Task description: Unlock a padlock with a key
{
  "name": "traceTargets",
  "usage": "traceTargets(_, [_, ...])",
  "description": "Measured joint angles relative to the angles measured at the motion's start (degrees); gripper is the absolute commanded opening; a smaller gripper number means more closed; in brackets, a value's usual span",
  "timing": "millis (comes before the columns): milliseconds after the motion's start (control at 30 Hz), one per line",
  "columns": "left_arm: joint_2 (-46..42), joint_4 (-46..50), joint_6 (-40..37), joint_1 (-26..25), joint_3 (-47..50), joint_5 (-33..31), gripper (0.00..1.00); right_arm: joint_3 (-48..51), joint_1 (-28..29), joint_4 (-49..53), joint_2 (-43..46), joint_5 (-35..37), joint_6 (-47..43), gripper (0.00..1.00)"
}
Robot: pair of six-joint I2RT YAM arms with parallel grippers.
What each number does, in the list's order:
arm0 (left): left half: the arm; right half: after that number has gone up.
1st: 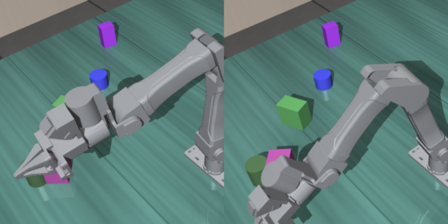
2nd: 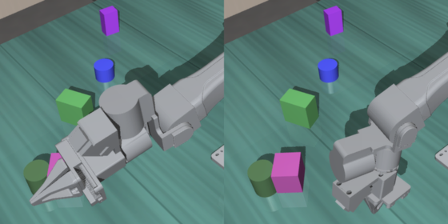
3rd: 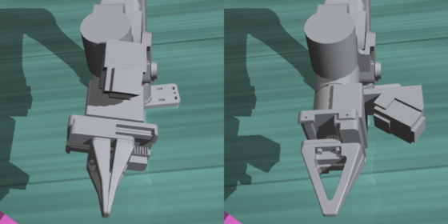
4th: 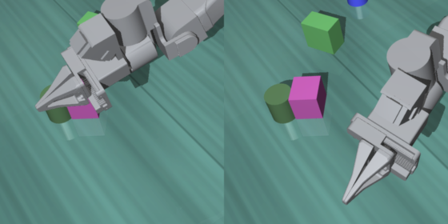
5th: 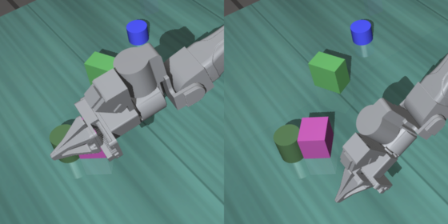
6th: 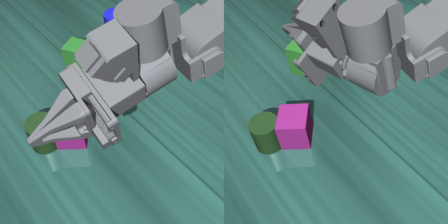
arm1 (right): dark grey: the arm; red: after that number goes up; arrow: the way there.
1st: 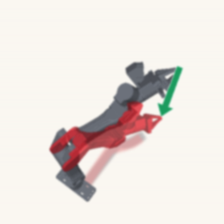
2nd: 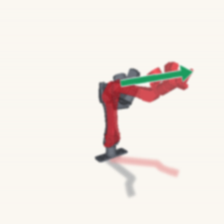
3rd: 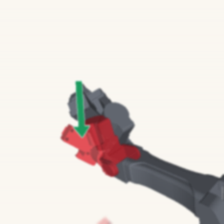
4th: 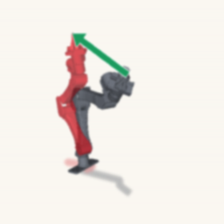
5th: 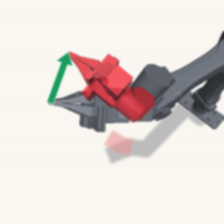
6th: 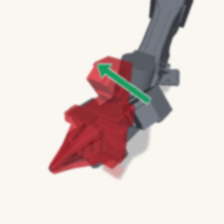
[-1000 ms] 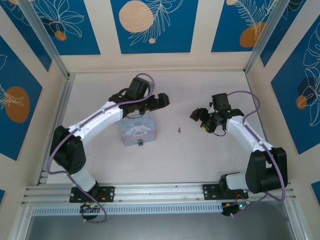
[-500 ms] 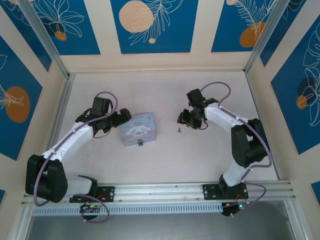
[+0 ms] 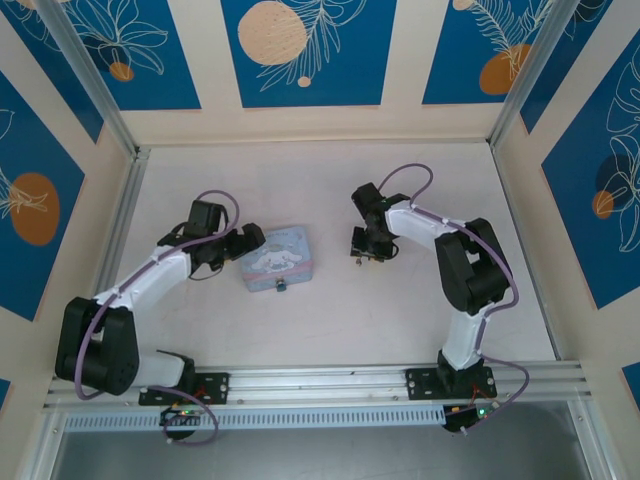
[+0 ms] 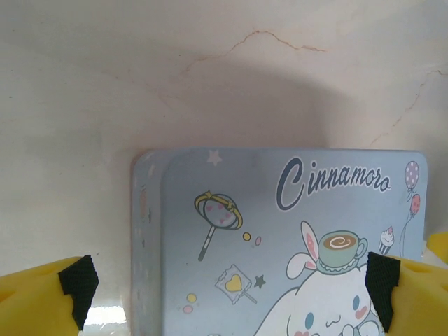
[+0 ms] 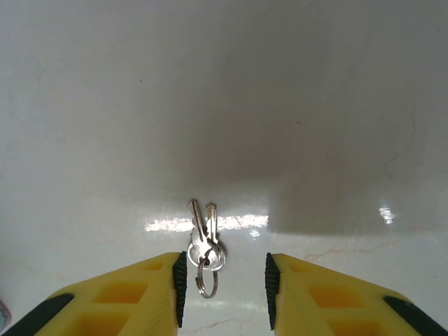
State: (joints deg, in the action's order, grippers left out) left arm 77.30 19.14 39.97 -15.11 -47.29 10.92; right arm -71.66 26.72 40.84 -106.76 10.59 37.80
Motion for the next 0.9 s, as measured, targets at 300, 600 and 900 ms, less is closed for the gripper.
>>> traceTargets(300, [1.97,-2.14,0.13,0.0,0.37,1.03,1.0,-1.79,1.7,0.37,-3.58,0.79,0.0,0.35])
traceTargets(600, [4.13,-4.87,0.61,0.0,0.44,2.51,1.0,-2.29,1.9,0.96,-3.96,2.1,-0.31,0.06])
traceTargets(900, [6.12,-8.92,2.89,-0.13,1.68,4.35,1.0,3.32,2.49,-0.76,0.7,2.32,0.04,0.0])
